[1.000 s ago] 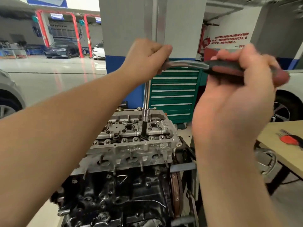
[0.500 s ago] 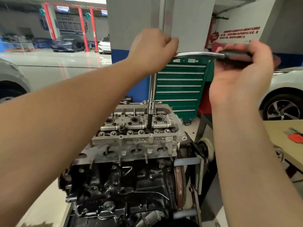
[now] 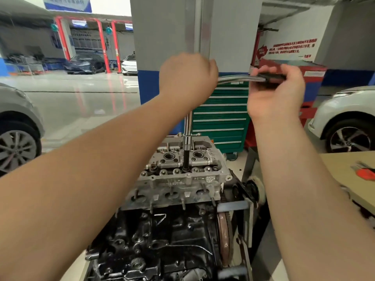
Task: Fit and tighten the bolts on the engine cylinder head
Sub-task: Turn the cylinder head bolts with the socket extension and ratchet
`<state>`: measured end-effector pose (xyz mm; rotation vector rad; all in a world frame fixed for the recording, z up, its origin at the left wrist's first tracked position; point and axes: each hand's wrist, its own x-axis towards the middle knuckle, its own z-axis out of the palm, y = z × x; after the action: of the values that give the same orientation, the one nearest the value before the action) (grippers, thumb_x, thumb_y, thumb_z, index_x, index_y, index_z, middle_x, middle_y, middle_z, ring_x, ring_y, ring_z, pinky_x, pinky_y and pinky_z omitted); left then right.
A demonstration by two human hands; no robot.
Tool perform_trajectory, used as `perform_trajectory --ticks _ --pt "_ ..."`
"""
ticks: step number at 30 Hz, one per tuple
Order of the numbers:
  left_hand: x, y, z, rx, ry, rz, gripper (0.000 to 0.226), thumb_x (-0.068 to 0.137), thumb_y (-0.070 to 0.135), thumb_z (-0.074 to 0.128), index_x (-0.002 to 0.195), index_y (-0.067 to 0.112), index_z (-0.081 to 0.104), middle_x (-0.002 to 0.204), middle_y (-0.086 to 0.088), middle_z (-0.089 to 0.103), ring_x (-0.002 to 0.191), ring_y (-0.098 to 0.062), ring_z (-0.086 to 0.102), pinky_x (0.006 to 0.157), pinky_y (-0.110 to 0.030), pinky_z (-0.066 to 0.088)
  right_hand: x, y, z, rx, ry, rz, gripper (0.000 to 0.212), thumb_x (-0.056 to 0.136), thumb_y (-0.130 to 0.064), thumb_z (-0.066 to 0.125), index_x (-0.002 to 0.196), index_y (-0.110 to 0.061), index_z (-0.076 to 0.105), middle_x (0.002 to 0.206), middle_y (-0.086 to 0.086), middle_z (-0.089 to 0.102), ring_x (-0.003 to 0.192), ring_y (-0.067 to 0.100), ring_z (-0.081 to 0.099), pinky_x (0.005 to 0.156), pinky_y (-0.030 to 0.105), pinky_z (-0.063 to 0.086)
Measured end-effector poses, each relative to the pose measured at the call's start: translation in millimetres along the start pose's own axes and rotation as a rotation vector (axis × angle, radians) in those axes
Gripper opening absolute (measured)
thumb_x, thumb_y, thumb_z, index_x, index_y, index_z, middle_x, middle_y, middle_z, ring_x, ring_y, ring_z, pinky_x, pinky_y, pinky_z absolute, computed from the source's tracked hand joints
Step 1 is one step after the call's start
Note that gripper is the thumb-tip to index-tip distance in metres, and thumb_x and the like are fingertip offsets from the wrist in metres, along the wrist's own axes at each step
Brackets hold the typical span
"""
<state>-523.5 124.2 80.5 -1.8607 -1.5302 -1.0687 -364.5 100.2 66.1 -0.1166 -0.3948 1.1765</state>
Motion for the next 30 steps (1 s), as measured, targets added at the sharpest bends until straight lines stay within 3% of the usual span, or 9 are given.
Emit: perform_trajectory --ticks 6,10,13,15,18,21,24,27,30 --pt "-1.3 -12.1 5.6 -0.861 -0.229 0.093 0.049 0.106 0.029 0.050 0.067 0.006 0.068 0.049 0.006 0.062 0.048 -0.003 0.058 0.053 -0.021 0.045 -87.8 10.0 -25.5 -0.171 -0.120 -0.503 0.036 0.082 0.012 0.066 0.103 -0.008 0.044 0.091 0.018 0.069 0.090 0.023 0.076 0.084 0.038 0.061" --pt "-2.0 -18.4 3.5 -0.374 -0.063 0.040 0.056 0.104 0.040 0.039 0.071 0.006 0.067 0.057 -0.006 0.061 0.060 -0.032 0.060 0.058 -0.041 0.046 -33.9 0.4 -12.0 0.024 -0.153 -0.168 0.012 0.089 0.004 0.057 0.086 -0.006 0.052 0.077 0.013 0.059 0.074 0.030 0.063 0.088 0.047 0.057" --pt "-10.6 -7.2 -3.5 0.070 0.092 0.033 0.054 0.102 0.043 0.030 0.058 0.015 0.046 0.050 -0.004 0.034 0.046 -0.025 0.030 0.049 -0.032 0.018 1.7 -2.5 1.6 -0.031 0.007 0.119 0.021 0.099 -0.007 0.049 0.079 -0.009 0.054 0.074 0.009 0.054 0.069 0.025 0.056 0.091 0.042 0.050" --pt "-10.5 -1.7 -0.2 0.060 0.099 0.007 0.054 0.100 0.043 0.029 0.055 0.016 0.039 0.051 -0.004 0.034 0.050 -0.031 0.036 0.051 -0.033 0.023 -0.3 -6.2 11.0 -0.049 0.070 0.115 0.022 0.098 -0.007 0.048 0.077 -0.009 0.053 0.072 0.008 0.053 0.069 0.024 0.053 0.090 0.040 0.047" --pt "0.0 -25.3 9.2 -0.443 -0.023 -0.045 0.057 0.100 0.048 0.039 0.061 0.012 0.061 0.055 -0.007 0.059 0.063 -0.032 0.063 0.059 -0.040 0.049 -43.3 -8.2 9.4 -0.053 -0.086 -0.019 0.009 0.087 0.002 0.058 0.088 -0.006 0.055 0.079 0.015 0.058 0.078 0.030 0.059 0.093 0.044 0.053" --pt "3.8 -30.1 6.0 -0.943 -0.291 0.051 0.045 0.100 0.041 0.054 0.065 0.019 0.072 0.052 0.004 0.062 0.050 -0.008 0.055 0.052 -0.022 0.046 -113.4 16.7 -12.6 -0.173 -0.317 -0.292 0.037 0.081 0.019 0.059 0.087 -0.017 0.067 0.087 0.009 0.069 0.092 0.024 0.069 0.098 0.041 0.055" --pt "3.5 -25.8 0.8 -0.851 -0.350 0.032 0.047 0.101 0.043 0.055 0.065 0.017 0.071 0.053 0.001 0.063 0.050 -0.010 0.054 0.054 -0.023 0.043 -117.6 25.0 -11.5 -0.227 -0.196 -0.444 0.041 0.069 0.016 0.066 0.071 -0.024 0.063 0.075 0.001 0.069 0.082 0.020 0.072 0.085 0.035 0.057" --pt "-3.4 -30.1 -11.4 -0.576 -0.202 -0.086 0.054 0.101 0.048 0.046 0.067 0.012 0.066 0.061 -0.008 0.067 0.058 -0.024 0.061 0.064 -0.035 0.049 -52.6 0.3 5.3 -0.064 -0.123 -0.197 0.019 0.077 0.006 0.061 0.087 -0.009 0.053 0.074 0.015 0.057 0.065 0.027 0.062 0.077 0.041 0.051" --pt "-7.3 -10.2 -12.7 -0.011 -0.063 0.014 0.053 0.102 0.038 0.032 0.059 0.010 0.047 0.058 -0.014 0.046 0.052 -0.026 0.039 0.052 -0.034 0.028 -7.7 -9.2 9.1 -0.113 0.094 0.046 0.011 0.093 -0.003 0.048 0.084 -0.009 0.050 0.070 0.008 0.049 0.061 0.026 0.053 0.075 0.040 0.048"
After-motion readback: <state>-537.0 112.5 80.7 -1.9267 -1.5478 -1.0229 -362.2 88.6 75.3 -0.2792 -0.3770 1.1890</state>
